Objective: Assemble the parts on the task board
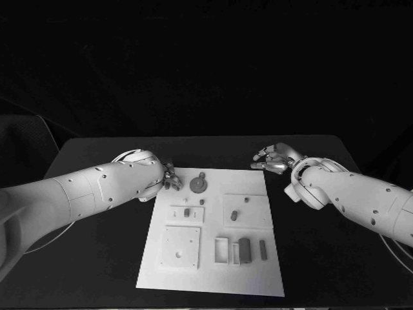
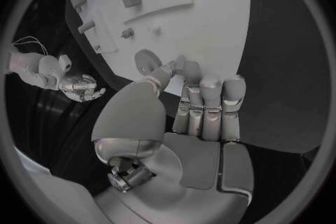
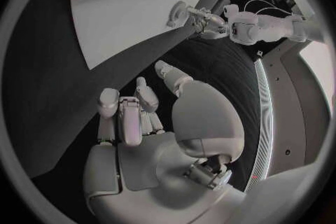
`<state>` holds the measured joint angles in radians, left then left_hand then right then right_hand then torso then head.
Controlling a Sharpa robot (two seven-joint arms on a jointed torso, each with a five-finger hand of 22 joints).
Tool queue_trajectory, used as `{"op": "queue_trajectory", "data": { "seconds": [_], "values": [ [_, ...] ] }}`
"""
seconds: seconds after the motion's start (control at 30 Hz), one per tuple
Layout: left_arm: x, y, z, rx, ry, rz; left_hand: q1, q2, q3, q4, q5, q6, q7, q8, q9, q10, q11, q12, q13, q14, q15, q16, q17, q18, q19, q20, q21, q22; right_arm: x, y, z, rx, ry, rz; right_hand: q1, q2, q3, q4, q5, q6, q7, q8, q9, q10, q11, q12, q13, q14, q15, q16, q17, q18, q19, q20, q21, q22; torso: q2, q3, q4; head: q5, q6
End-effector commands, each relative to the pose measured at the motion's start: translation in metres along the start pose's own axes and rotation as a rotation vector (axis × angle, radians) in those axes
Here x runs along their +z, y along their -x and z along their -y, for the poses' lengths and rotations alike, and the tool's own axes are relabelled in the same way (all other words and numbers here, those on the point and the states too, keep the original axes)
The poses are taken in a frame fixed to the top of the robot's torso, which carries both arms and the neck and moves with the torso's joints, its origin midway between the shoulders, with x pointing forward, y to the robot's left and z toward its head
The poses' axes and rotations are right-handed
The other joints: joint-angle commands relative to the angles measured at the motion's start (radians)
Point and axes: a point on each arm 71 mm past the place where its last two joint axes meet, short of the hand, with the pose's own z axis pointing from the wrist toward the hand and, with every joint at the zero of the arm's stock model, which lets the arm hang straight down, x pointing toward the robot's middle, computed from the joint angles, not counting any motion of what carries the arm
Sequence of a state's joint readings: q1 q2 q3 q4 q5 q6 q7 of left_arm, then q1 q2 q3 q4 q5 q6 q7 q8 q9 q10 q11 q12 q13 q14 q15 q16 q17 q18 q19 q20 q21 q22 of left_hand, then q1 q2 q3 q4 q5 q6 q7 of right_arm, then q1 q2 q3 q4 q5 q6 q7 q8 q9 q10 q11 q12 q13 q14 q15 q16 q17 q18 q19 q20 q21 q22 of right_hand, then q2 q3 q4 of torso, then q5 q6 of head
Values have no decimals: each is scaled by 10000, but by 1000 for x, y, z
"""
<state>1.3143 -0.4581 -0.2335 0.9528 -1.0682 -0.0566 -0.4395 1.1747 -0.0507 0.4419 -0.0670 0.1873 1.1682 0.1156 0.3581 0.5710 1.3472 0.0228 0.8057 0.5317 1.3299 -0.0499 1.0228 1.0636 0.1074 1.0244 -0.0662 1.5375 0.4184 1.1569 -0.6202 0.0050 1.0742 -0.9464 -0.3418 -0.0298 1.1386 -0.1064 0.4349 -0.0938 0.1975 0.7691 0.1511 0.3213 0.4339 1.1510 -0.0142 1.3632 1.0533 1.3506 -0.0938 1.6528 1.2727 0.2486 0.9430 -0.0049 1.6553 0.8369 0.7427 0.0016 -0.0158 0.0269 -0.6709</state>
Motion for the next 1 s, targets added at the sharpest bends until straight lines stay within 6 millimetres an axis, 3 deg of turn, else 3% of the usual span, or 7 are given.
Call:
{"op": "queue_trajectory", "data": {
  "seconds": [0.03,0.37,0.67,1.0],
  "values": [
    [-3,-2,-3,-676,227,-275,364,204,607,-476,36,402,-103,400,551,310,-199,108,44,272,-145,135,67,646,140,-37,136,44,-1,-1,0,-18,67,-126,-93,-14,14,55,43,135,188,49,-6,-30,-3,-17,-14,-50,-5,73,-5,131,58,-8,577,-17,-9,10,15,8,-1],
    [-23,-4,-7,-1624,411,-446,450,88,887,-515,61,769,-206,562,685,714,-369,338,167,605,-302,476,259,747,450,-95,474,171,-1,1,2,-30,12,-87,-97,-17,14,55,43,135,188,49,-7,-30,-3,-17,-15,-51,-5,73,-8,131,58,-8,577,-17,-25,14,24,61,33],
    [-45,-15,-10,-1883,323,-668,323,-120,1177,-520,621,1224,-345,685,783,1141,-555,579,324,946,-458,863,459,868,787,-152,856,317,-1,2,4,-42,-26,-63,-101,-20,15,55,43,134,188,49,-7,-30,-3,-16,-15,-56,-5,71,-14,131,58,-8,577,-17,-32,5,24,143,52],
    [-58,-22,-16,-2006,326,-883,274,-188,1246,-528,790,1340,-382,716,807,1244,-599,641,367,1036,-492,964,510,900,870,-164,956,355,-1,3,5,-47,-55,-52,-105,-24,16,54,43,134,188,48,-8,-30,-3,-15,-16,-54,-5,73,-12,131,58,-8,577,-18,-6,-8,15,224,30]
  ]
}}
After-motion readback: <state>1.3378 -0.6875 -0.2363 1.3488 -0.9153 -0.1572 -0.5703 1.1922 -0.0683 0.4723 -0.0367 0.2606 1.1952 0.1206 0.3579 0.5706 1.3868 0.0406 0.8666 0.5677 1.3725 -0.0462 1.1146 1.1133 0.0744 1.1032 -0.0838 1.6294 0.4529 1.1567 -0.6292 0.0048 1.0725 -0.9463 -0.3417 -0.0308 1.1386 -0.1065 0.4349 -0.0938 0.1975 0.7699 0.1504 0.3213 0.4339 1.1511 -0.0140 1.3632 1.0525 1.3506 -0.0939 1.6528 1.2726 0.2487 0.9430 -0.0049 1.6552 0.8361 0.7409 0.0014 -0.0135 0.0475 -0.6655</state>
